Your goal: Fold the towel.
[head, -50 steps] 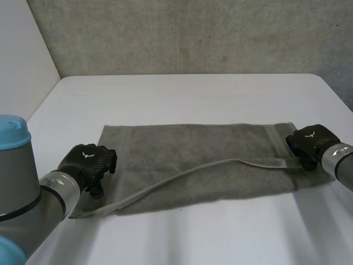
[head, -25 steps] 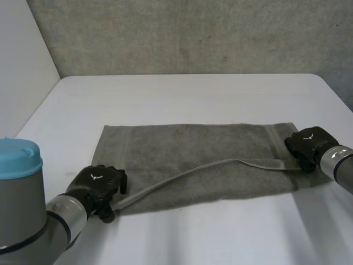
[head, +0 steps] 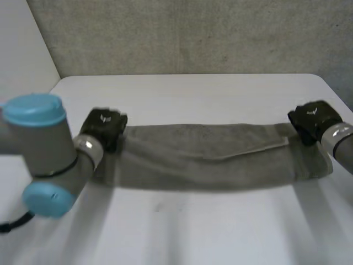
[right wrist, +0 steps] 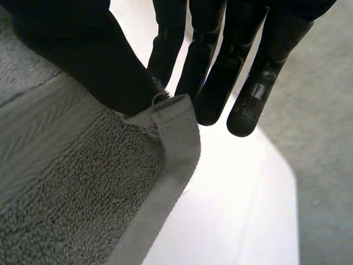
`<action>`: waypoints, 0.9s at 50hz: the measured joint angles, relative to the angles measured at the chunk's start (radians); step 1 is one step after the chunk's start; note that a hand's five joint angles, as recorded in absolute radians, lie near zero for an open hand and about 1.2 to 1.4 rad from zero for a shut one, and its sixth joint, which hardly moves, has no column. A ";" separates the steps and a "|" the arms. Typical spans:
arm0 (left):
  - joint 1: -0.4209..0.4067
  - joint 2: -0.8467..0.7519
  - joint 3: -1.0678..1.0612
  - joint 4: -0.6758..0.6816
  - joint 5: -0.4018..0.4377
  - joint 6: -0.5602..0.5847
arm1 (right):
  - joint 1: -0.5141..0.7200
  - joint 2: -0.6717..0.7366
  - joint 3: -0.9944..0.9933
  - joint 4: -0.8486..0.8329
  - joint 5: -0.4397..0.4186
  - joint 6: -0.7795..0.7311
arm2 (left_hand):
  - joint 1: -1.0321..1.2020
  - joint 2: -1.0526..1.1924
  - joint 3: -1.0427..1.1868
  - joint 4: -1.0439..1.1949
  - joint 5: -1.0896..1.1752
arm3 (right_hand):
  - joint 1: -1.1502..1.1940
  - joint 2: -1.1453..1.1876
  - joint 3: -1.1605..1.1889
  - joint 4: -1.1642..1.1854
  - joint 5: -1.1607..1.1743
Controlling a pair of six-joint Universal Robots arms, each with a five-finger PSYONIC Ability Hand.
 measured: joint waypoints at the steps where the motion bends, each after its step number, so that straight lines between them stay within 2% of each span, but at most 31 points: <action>1: 0.000 -0.045 0.069 0.007 -0.001 0.006 | 0.000 0.019 -0.031 -0.017 0.001 0.022 | 0.001 0.000 0.000 0.000 0.000 | 0.000 0.000 0.000 0.000 0.000; 13: 0.002 -0.386 0.526 0.003 -0.019 0.048 | 0.009 0.240 -0.301 -0.091 0.050 0.116 | 0.001 0.002 0.001 0.001 0.000 | 0.000 0.000 0.000 0.000 0.000; 19: 0.005 -0.463 0.588 0.003 -0.032 0.114 | 0.024 0.330 -0.392 -0.090 0.074 0.111 | 0.003 0.002 0.001 0.001 0.000 | 0.000 0.000 0.000 0.000 0.000; 21: 0.006 -0.479 0.590 0.006 -0.034 0.140 | 0.031 0.360 -0.421 -0.090 0.078 0.109 | -0.022 -0.074 -0.073 -0.059 -0.035 | 0.000 0.000 0.000 0.000 0.000; 22: 0.006 -0.482 0.589 0.006 -0.034 0.146 | 0.033 0.367 -0.430 -0.090 0.079 0.109 | -0.022 -0.074 -0.073 -0.059 -0.035 | -0.421 -0.468 -0.460 -0.440 -0.419; 23: 0.006 -0.485 0.587 0.007 -0.035 0.152 | 0.036 0.374 -0.438 -0.090 0.080 0.109 | -0.281 -0.296 -0.294 -0.295 -0.270 | -0.421 -0.468 -0.460 -0.440 -0.419; 24: 0.006 -0.487 0.585 0.008 -0.035 0.156 | 0.039 0.379 -0.446 -0.090 0.080 0.109 | -0.357 -0.352 -0.350 -0.351 -0.337 | -0.642 -0.723 -0.712 -0.711 -0.688; 25: 0.005 -0.487 0.581 0.009 -0.037 0.161 | 0.045 0.384 -0.456 -0.089 0.081 0.110 | -0.578 -0.581 -0.574 -0.556 -0.539 | -0.701 -0.847 -0.828 -0.828 -0.802; 27: 0.005 -0.486 0.579 0.010 -0.039 0.163 | 0.049 0.384 -0.462 -0.089 0.081 0.111 | -0.606 -0.606 -0.599 -0.607 -0.565 | -0.701 -0.847 -0.828 -0.828 -0.802; 28: 0.005 -0.479 0.571 0.010 -0.042 0.165 | 0.056 0.375 -0.469 -0.088 0.081 0.115 | -0.771 -0.806 -0.805 -0.805 -0.785 | -0.750 -0.959 -0.975 -0.954 -0.937; 33: 0.004 -0.442 0.549 0.011 -0.048 0.161 | 0.063 0.331 -0.459 -0.086 0.080 0.123 | -0.877 -0.914 -0.913 -0.908 -0.884 | -0.750 -0.959 -0.976 -0.954 -0.942; 35: 0.004 -0.371 0.499 0.012 -0.051 0.153 | 0.064 0.244 -0.409 -0.081 0.074 0.134 | -0.948 -0.989 -0.986 -0.988 -0.960 | -0.750 -0.959 -0.976 -0.954 -0.943; 37: 0.004 -0.347 0.480 0.012 -0.052 0.151 | 0.063 0.219 -0.388 -0.078 0.073 0.135 | -0.974 -1.011 -1.009 -1.010 -0.979 | -0.750 -0.959 -0.976 -0.954 -0.943; 39: 0.004 -0.269 0.405 0.015 -0.052 0.144 | 0.061 0.141 -0.308 -0.061 0.067 0.135 | -0.987 -1.028 -1.027 -1.027 -0.991 | -0.750 -0.959 -0.976 -0.954 -0.943; 45: 0.005 -0.114 0.207 0.026 -0.047 0.109 | 0.039 0.048 -0.151 0.010 0.049 0.119 | -1.002 -1.041 -1.040 -1.040 -0.997 | -0.750 -0.959 -0.976 -0.954 -0.943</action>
